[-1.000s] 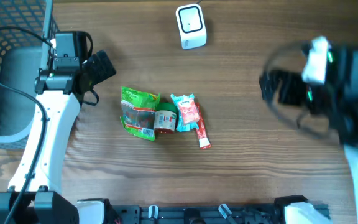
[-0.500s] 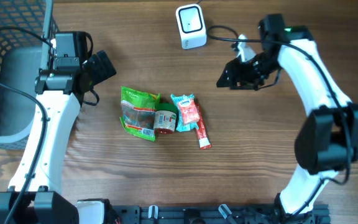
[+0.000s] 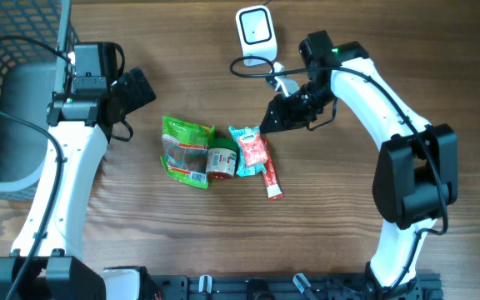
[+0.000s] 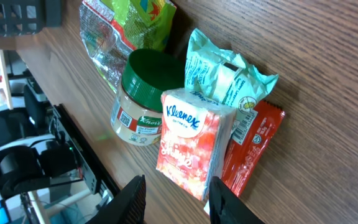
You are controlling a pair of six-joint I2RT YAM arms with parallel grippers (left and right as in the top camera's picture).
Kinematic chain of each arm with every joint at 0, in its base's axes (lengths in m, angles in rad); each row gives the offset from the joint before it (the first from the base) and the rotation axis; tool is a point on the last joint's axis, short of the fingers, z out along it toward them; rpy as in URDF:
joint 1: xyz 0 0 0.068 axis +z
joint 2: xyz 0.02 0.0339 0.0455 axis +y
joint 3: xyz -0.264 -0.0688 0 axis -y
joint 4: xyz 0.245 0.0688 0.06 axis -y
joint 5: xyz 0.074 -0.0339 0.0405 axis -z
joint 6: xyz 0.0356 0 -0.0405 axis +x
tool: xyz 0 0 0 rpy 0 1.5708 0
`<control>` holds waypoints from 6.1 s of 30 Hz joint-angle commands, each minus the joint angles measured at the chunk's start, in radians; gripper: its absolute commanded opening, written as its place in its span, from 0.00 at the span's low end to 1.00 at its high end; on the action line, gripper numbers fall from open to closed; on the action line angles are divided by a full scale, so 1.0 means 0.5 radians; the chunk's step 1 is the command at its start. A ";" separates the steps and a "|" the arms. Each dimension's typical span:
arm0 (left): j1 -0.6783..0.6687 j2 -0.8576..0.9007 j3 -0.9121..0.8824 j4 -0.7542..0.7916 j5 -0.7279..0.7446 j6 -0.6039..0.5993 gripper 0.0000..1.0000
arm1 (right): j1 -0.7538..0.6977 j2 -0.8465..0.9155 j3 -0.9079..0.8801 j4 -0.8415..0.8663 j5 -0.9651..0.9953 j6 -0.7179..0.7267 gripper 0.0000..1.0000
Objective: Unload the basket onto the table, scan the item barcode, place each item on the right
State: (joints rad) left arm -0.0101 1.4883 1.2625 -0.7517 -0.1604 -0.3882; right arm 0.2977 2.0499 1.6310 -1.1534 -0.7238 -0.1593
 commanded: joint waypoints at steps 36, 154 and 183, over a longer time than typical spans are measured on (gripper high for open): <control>0.004 0.005 0.009 0.005 -0.018 -0.026 1.00 | 0.104 0.027 -0.508 0.476 -0.223 -0.046 0.04; 0.002 0.005 0.009 0.005 -0.018 -0.026 1.00 | -0.656 -0.068 0.547 -0.713 0.577 -0.115 0.84; 0.002 0.005 0.009 0.005 -0.018 -0.026 1.00 | 0.521 -0.658 -1.135 0.600 0.999 0.938 0.73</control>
State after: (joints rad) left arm -0.0101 1.4887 1.2625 -0.7509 -0.1604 -0.3882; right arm 0.5358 1.7374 1.1007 -0.9092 -0.2314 0.2470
